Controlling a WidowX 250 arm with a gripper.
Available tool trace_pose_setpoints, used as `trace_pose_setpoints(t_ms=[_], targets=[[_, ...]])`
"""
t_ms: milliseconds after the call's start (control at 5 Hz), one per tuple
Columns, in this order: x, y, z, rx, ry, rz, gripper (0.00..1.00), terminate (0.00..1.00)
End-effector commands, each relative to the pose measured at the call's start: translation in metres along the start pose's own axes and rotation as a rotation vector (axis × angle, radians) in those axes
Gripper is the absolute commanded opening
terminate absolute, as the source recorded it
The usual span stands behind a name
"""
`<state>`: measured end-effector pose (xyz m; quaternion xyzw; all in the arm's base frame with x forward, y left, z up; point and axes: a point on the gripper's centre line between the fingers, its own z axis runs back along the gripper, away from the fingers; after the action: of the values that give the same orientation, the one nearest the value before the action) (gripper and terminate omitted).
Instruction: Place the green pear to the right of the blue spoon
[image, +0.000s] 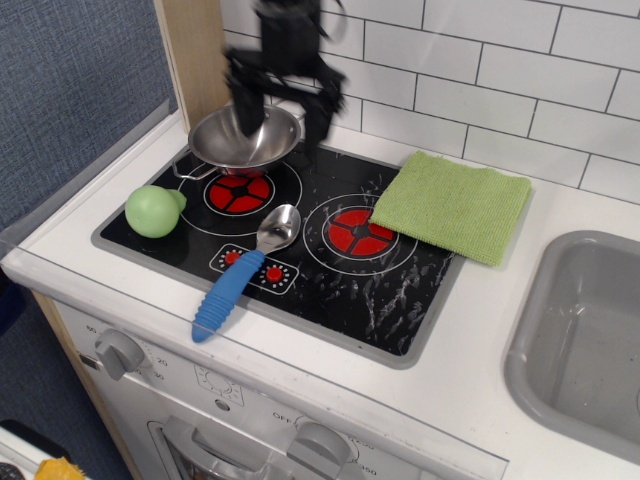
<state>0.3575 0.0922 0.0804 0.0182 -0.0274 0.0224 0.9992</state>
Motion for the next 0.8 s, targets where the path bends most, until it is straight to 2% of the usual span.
trace_pose_setpoints(t_ms=[0, 200, 400, 600], targets=[[-0.051, 0.05, 0.01, 0.061, -0.034, -0.003, 1.0, 0.0], [-0.076, 0.077, -0.006, 0.055, -0.006, -0.027, 1.0, 0.0], [-0.082, 0.086, -0.017, 0.074, 0.029, -0.03, 1.0, 0.0], [-0.085, 0.089, -0.03, 0.065, 0.069, -0.013, 1.0, 0.0]])
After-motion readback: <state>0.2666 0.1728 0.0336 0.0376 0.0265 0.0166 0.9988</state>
